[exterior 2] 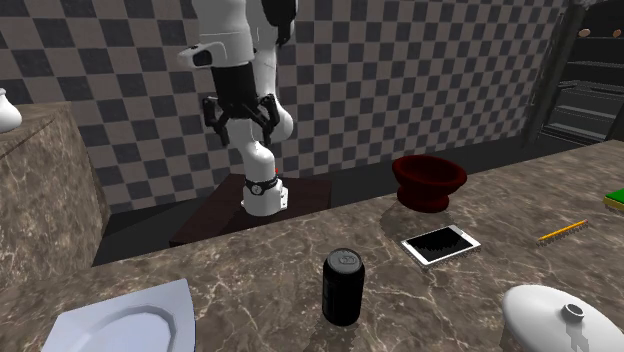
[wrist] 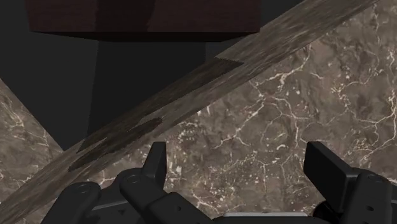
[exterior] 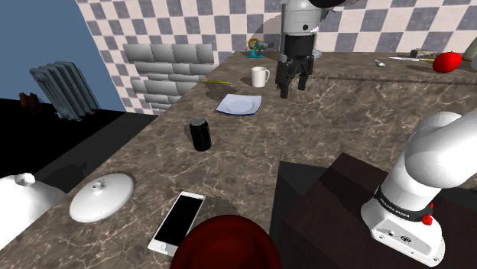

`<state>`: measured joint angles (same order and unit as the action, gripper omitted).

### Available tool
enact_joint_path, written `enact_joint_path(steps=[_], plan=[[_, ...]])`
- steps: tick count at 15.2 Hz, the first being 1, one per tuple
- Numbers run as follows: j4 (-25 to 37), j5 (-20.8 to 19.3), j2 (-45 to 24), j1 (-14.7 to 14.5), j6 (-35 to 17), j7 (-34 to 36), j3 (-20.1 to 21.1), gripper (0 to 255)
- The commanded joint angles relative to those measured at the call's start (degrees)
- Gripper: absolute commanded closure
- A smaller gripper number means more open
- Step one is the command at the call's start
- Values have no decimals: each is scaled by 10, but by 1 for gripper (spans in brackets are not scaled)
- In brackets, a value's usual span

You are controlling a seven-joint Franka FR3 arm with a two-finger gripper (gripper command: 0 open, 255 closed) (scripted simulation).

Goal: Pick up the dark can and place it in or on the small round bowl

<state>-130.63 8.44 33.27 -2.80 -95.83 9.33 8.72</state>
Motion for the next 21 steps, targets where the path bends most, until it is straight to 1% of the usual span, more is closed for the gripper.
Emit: enact_joint_path(steps=[1,6,10,16,21], plan=[[18,4,-36,-3,-22,23,20,0],[79,-2,-132,-7,-66,79,65,0],[142,-22,-215,-11,-91,127,97,0],[260,-77,-351,-27,-107,205,134,0],[387,-136,-474,-60,-94,265,146,0]])
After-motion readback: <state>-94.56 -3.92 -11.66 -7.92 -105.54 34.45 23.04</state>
